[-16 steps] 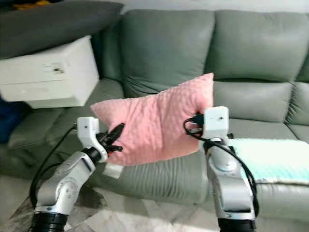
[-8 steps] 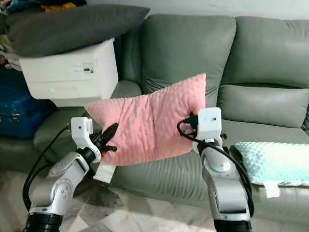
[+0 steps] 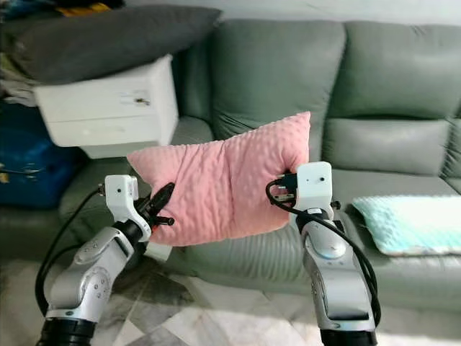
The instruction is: Move the pillow to the sofa
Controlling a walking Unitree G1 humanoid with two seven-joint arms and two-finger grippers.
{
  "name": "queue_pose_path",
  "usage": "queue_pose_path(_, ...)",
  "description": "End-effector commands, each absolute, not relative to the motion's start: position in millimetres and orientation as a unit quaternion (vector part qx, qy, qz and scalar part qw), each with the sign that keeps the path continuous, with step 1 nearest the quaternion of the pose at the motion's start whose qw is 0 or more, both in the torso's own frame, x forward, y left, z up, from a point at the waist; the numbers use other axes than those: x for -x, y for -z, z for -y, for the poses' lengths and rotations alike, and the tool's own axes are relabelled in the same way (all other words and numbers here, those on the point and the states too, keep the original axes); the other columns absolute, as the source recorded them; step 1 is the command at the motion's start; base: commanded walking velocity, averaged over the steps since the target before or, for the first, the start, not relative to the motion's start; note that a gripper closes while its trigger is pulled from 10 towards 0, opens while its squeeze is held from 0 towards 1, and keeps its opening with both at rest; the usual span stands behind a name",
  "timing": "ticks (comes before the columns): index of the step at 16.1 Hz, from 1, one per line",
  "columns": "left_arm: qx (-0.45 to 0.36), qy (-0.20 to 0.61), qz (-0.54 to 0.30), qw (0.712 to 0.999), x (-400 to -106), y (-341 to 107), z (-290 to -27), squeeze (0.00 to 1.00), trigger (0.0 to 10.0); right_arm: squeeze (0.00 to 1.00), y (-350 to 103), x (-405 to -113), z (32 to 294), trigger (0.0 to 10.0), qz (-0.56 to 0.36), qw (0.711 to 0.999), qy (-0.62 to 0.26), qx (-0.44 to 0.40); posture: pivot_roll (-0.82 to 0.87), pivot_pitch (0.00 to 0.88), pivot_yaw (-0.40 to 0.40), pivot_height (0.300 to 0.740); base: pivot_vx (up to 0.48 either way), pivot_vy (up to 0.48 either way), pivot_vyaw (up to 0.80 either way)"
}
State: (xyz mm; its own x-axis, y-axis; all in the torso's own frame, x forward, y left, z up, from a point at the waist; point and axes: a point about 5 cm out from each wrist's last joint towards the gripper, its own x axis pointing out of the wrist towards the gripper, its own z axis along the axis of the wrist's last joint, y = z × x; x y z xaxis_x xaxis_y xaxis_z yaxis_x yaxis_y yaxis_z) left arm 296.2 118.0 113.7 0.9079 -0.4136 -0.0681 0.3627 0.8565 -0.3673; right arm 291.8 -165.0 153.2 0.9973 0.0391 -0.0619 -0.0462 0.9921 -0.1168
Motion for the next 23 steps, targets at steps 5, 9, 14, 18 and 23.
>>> queue_pose_path(5, 0.180, 0.227, -0.054, 0.955, -297.3, -122.0, -112.3, 0.00, 10.0, 0.00, -162.2, -293.3, 167.3, 10.0, -0.010, 0.998, -0.015, 0.063, -0.12, 0.000, 0.036, 0.740, 0.444, 0.000, 0.00)
queue_pose_path(9, 0.182, 0.231, -0.057, 0.954, -296.1, -121.0, -111.2, 0.00, 10.0, 0.00, -162.5, -293.5, 167.0, 10.0, -0.010, 0.998, -0.016, 0.063, -0.12, 0.000, 0.037, 0.740, 0.480, 0.000, 0.00)
queue_pose_path(14, 0.180, 0.240, -0.058, 0.952, -295.3, -120.8, -108.9, 0.00, 10.0, 0.00, -162.4, -293.7, 166.9, 10.0, -0.010, 0.998, -0.016, 0.063, -0.12, 0.000, 0.038, 0.740, 0.480, 0.000, 0.00)
queue_pose_path(18, 0.177, 0.241, -0.064, 0.952, -295.2, -119.2, -107.6, 0.00, 10.0, 0.00, -162.0, -294.8, 166.1, 10.0, -0.011, 0.998, -0.018, 0.060, -0.12, 0.000, 0.036, 0.740, 0.454, 0.000, -0.19)
queue_pose_path(23, 0.189, 0.246, -0.075, 0.948, -292.5, -115.9, -104.2, 0.00, 10.0, 0.00, -163.0, -296.2, 165.3, 10.0, -0.007, 0.998, -0.020, 0.061, -0.12, 0.000, 0.034, 0.740, 0.053, 0.000, -0.57)
